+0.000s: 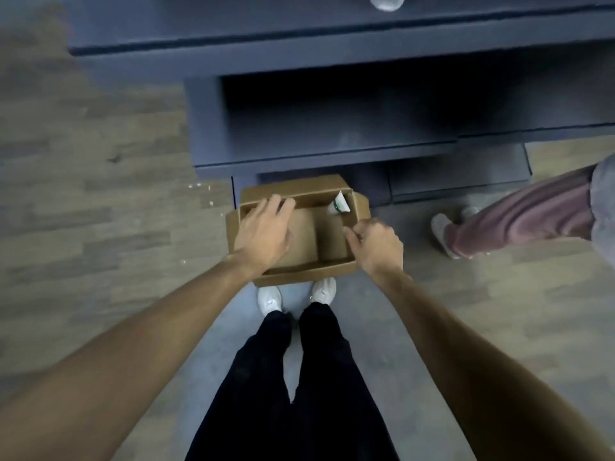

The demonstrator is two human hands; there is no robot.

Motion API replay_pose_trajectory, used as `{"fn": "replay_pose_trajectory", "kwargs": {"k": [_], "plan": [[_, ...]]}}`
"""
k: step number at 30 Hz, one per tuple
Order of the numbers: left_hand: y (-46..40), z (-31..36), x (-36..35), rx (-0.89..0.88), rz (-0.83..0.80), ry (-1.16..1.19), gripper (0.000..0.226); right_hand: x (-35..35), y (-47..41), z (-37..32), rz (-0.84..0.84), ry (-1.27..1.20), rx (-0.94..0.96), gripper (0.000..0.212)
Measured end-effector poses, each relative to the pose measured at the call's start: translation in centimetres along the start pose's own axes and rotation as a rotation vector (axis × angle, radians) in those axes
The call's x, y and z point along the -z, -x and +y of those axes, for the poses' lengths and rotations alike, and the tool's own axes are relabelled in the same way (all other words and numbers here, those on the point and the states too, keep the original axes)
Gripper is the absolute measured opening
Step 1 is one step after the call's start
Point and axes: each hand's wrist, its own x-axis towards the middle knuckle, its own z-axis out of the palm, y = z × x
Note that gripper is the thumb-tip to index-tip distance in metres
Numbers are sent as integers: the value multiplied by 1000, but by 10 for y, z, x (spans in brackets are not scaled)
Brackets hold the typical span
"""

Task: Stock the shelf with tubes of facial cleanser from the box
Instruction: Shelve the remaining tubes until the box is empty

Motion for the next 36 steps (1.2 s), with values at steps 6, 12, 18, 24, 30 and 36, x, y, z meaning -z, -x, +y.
{"fn": "replay_pose_trajectory", "kwargs": {"k": [6, 12, 18, 24, 30, 36], "plan": [[17, -24, -82, 102, -137, 2, 40, -58, -47, 37, -120, 34, -44, 44], [20, -12, -147, 154, -191, 47, 38, -94, -96, 48, -140, 49, -74, 42], [-2, -16, -179, 205, -150, 92, 43, -113, -134, 46, 9, 87, 4, 32], [-14, -26, -193, 255, -128, 129, 47, -125, -158, 37, 43, 86, -41, 42], [-13, -23, -195, 273, -146, 157, 47, -118, -181, 33, -2, 100, 26, 24], [-29, -26, -168, 251, -124, 141, 48, -77, -174, 25, -38, 164, 161, 24]]}}
